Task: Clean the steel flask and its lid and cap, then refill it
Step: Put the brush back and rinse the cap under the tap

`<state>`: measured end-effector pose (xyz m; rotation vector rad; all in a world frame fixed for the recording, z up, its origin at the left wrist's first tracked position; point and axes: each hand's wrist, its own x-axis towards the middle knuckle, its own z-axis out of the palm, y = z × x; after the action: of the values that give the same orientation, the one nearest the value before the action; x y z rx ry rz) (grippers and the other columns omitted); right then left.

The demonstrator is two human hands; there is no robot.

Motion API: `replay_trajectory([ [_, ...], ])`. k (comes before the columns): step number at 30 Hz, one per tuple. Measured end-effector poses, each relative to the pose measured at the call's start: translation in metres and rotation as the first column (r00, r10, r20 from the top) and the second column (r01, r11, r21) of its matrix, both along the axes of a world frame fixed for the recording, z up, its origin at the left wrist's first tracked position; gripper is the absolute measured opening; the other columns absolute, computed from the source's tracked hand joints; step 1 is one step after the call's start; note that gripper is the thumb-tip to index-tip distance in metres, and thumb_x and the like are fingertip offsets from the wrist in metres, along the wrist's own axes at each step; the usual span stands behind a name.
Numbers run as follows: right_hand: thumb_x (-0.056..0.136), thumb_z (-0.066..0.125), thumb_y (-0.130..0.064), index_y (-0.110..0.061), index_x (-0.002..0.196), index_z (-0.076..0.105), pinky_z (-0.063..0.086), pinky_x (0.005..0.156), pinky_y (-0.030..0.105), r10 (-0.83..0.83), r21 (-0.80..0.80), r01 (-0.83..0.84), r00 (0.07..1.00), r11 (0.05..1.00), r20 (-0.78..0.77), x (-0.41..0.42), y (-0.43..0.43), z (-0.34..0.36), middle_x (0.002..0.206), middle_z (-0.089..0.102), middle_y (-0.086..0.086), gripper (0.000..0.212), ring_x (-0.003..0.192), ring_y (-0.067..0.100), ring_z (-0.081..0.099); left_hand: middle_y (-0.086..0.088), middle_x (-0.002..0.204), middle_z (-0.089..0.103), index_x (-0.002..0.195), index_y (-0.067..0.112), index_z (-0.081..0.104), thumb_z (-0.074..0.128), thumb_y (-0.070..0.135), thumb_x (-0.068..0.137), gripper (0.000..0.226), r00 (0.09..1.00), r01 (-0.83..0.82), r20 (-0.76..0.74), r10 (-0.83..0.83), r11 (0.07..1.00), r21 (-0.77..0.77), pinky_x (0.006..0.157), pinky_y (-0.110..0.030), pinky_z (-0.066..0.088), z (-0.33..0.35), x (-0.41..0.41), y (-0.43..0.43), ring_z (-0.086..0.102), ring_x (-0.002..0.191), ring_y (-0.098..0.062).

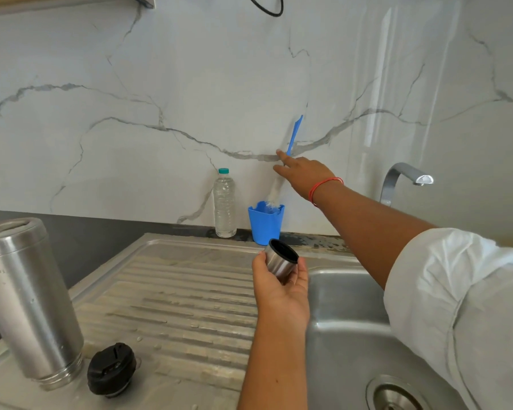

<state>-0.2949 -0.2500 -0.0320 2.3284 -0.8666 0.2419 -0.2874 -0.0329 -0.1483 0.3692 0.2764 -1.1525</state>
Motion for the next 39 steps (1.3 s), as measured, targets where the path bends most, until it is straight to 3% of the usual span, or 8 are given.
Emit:
replay_trajectory([
  [7,0.099,0.054,-0.017,-0.011,0.137,0.050,0.053,0.084,0.049,0.076,0.082,-0.108,0.943,0.991,0.323,-0.042,0.033,-0.049,0.148,0.041,0.017,0.038,0.114,0.040,0.054,-0.017,0.113,0.067,0.123,0.006,0.064,0.074,0.035,0.093,0.042,0.978,0.054,0.198,-0.065,0.997,0.060,0.077,-0.034,0.058,-0.001,-0.008,-0.002,0.066,0.098,-0.025],
  [11,0.100,0.051,-0.020,-0.005,0.109,0.061,0.053,0.081,0.045,-0.170,0.331,-0.003,0.853,0.944,0.493,-0.095,0.045,-0.096,0.109,0.061,0.020,0.020,0.100,0.040,0.062,-0.013,0.108,0.070,0.116,0.012,0.067,0.077,0.041,0.090,0.040,0.916,0.101,0.373,-0.147,0.985,0.141,0.071,-0.028,0.056,-0.002,-0.021,-0.003,0.064,0.096,-0.020],
  [15,0.097,0.054,-0.011,0.004,0.120,0.055,0.049,0.091,0.041,-0.635,0.684,0.117,0.509,0.720,0.582,-0.172,0.037,-0.119,0.123,0.063,0.027,0.028,0.116,0.043,0.060,-0.020,0.118,0.068,0.123,0.006,0.062,0.082,0.035,0.086,0.051,0.828,0.147,0.508,-0.236,0.967,0.210,0.070,-0.030,0.062,-0.007,-0.050,-0.001,0.069,0.106,-0.028],
  [18,0.101,0.051,-0.017,0.004,0.137,0.045,0.042,0.102,0.038,-0.717,0.768,-0.029,0.339,0.639,0.609,-0.212,0.029,-0.116,0.139,0.053,0.028,0.043,0.128,0.043,0.051,-0.022,0.124,0.062,0.125,0.007,0.057,0.082,0.025,0.088,0.048,0.770,0.258,0.519,-0.371,0.925,0.279,0.075,-0.038,0.064,-0.011,-0.075,-0.007,0.066,0.109,-0.033],
  [28,0.104,0.042,-0.011,-0.013,0.152,0.040,0.034,0.114,0.037,-0.433,0.787,-0.182,0.751,0.589,0.498,-0.216,0.000,-0.108,0.151,0.047,0.014,0.048,0.139,0.034,0.043,-0.016,0.120,0.065,0.122,0.012,0.061,0.074,0.026,0.096,0.033,0.502,0.291,0.661,-0.557,0.829,0.478,0.071,-0.035,0.059,-0.007,-0.108,-0.068,0.066,0.103,-0.027],
  [32,0.103,0.044,-0.014,-0.014,0.150,0.045,0.035,0.112,0.037,-0.462,0.828,-0.226,0.741,0.512,0.488,-0.230,0.014,-0.109,0.147,0.051,0.011,0.046,0.137,0.031,0.046,-0.016,0.110,0.067,0.106,0.013,0.063,0.070,0.021,0.097,0.014,0.439,0.307,0.682,-0.585,0.811,0.499,0.079,-0.038,0.059,-0.007,-0.118,-0.082,0.066,0.098,-0.027],
  [36,0.103,0.047,-0.040,-0.008,0.124,0.060,0.057,0.086,0.045,-0.828,0.878,-0.433,0.402,0.205,0.392,-0.238,0.045,-0.118,0.127,0.059,0.021,0.040,0.105,0.034,0.062,-0.014,0.101,0.067,0.098,0.013,0.062,0.066,0.015,0.096,0.004,0.398,0.308,0.712,-0.578,0.815,0.490,0.089,-0.040,0.058,-0.003,-0.129,-0.093,0.065,0.092,-0.025],
  [39,0.103,0.045,-0.051,-0.003,0.122,0.058,0.058,0.081,0.050,-0.963,0.607,-0.788,0.235,-0.108,0.134,-0.244,0.070,-0.120,0.120,0.063,0.024,0.054,0.104,0.037,0.064,-0.016,0.112,0.069,0.110,0.008,0.064,0.073,0.020,0.093,0.023,0.303,0.235,0.772,-0.559,0.829,0.508,0.077,-0.039,0.060,-0.009,-0.135,-0.103,0.068,0.095,-0.027],
])
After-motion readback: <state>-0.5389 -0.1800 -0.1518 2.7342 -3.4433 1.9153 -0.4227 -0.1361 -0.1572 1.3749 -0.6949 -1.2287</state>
